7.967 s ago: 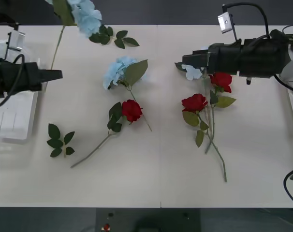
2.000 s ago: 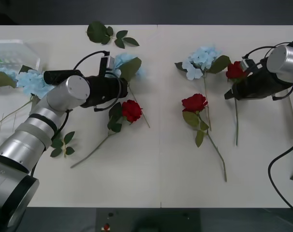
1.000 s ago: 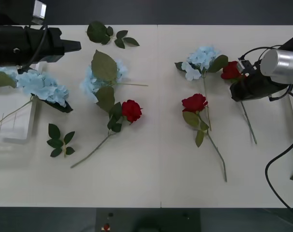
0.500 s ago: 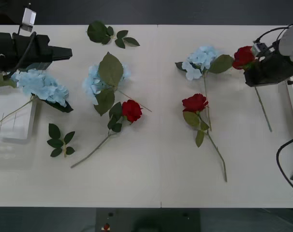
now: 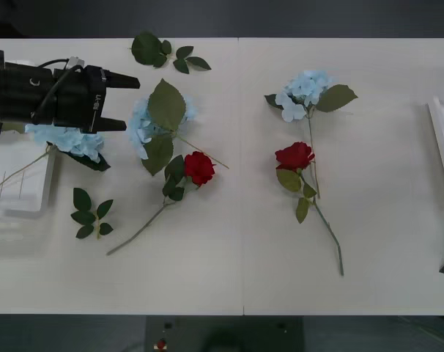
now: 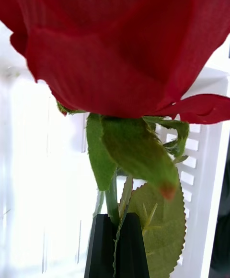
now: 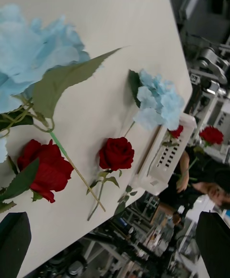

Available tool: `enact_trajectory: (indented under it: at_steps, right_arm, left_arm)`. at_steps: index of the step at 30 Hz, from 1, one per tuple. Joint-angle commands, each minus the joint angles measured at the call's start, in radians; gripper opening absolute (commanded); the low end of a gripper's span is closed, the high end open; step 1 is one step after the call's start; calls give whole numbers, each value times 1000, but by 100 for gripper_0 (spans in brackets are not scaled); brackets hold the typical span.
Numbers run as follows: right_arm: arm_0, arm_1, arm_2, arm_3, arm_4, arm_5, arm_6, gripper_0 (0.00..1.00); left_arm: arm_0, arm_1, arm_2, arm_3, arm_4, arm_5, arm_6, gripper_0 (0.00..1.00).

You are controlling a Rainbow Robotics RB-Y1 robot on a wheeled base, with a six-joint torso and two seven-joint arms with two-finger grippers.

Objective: Put the red flowers into the right box and the blue flowers into the left box

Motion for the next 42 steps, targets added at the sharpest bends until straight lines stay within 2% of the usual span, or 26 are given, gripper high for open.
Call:
enact_trajectory:
  at_steps: [1, 8, 15, 20, 22, 23, 24, 26, 29, 34, 35, 36, 37, 38, 39, 40, 42]
  right_arm:
    - [43, -19, -8, -2, -7, -102, 3, 0]
    - [77, 24, -11, 115, 4, -255, -15, 0]
    - [77, 67, -9, 228, 33, -353, -27, 0]
    - [94, 70, -9, 237, 36, -388, -35, 0]
    - [98, 69, -11, 237, 36, -395, -35, 22]
    - [102, 69, -11, 236, 36, -395, -35, 41]
    - [102, 69, -11, 236, 36, -395, -34, 54]
    - [102, 69, -11, 237, 42, -395, -27, 75]
    - [102, 69, -11, 233, 47, -395, -23, 84]
    - [102, 64, -18, 213, 38, -387, -15, 90]
    - [102, 64, -23, 205, 35, -375, -15, 91]
    - [102, 61, -29, 188, 29, -356, -15, 92]
    - [102, 53, -31, 168, 15, -339, -17, 93]
    - [102, 40, -31, 135, -19, -303, -23, 93]
    - [102, 33, -31, 116, -40, -280, -27, 93]
    - [102, 23, -40, 90, -74, -250, -41, 93]
    - [102, -3, -67, 12, -183, -174, -86, 96]
  left_arm:
    - [-7, -46, -19, -158, -180, 3, 146, 100]
    - [-7, -149, -102, -296, -502, 1, 516, 100]
    - [-7, -234, -218, -311, -798, 1, 696, 100]
    - [-7, -258, -289, -284, -933, -17, 765, 100]
    - [-7, -264, -313, -256, -964, -59, 780, 100]
    - [-9, -269, -324, -236, -981, -83, 783, 100]
    - [-9, -273, -332, -222, -991, -105, 784, 100]
    - [-9, -280, -344, -182, -1014, -154, 786, 100]
    - [-26, -293, -356, -115, -1040, -221, 783, 100]
    - [-59, -303, -367, -23, -1051, -292, 781, 100]
    - [-65, -304, -369, -9, -1050, -306, 781, 95]
    - [-70, -304, -372, 8, -1050, -319, 780, 73]
    - [-72, -304, -375, 14, -1051, -327, 780, 58]
    - [-73, -304, -379, 19, -1054, -335, 780, 32]
    - [-73, -304, -381, 17, -1056, -335, 781, 19]
    - [-73, -303, -381, 17, -1056, -336, 780, 1]
    - [-73, -303, -381, 17, -1050, -335, 780, 0]
